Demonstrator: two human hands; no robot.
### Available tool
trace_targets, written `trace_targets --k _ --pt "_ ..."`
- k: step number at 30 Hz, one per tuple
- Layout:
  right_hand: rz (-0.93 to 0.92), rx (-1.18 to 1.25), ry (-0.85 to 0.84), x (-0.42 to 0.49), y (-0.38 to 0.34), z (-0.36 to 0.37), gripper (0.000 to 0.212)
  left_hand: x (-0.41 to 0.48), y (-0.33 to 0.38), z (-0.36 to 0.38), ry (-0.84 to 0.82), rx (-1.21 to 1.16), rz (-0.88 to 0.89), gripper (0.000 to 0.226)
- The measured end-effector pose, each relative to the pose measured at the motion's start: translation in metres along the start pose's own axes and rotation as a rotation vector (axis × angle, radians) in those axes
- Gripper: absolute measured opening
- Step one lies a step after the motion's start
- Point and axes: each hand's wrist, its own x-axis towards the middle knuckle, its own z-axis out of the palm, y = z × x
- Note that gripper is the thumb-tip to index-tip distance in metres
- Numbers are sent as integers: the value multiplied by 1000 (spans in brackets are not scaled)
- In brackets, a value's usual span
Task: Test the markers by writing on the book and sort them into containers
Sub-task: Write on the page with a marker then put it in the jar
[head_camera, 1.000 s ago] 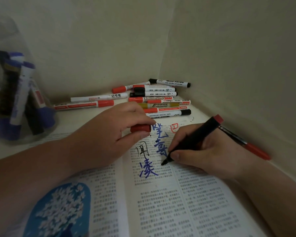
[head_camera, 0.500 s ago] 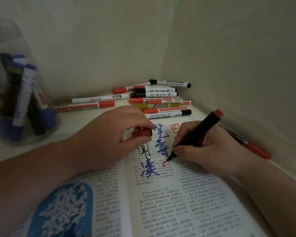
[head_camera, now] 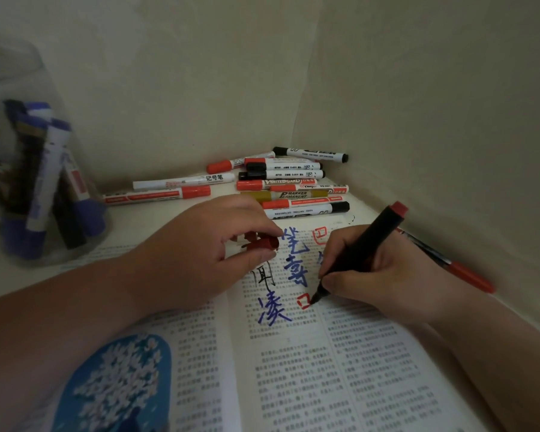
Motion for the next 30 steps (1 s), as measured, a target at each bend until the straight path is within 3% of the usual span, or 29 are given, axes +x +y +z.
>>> trace_targets --k 4,15,19,22,26,30 --pt "-5 47 173 4 9 -8 29 -1 1 0 15 -5 -13 24" --pt "24 23 65 1 3 -6 5 -2 2 0 57 -46 -45 29" --pt "38 -63 141 3 3 -7 15 -2 2 0 69 -60 -44 28" --pt "57 -34 210 4 5 -8 6 -2 3 0 89 -75 -42 27" --pt "-3 91 126 1 4 -7 5 -2 5 0 99 -78 -43 28" --pt "-13 52 77 0 4 -5 11 -2 4 0 108 -92 -40 28"
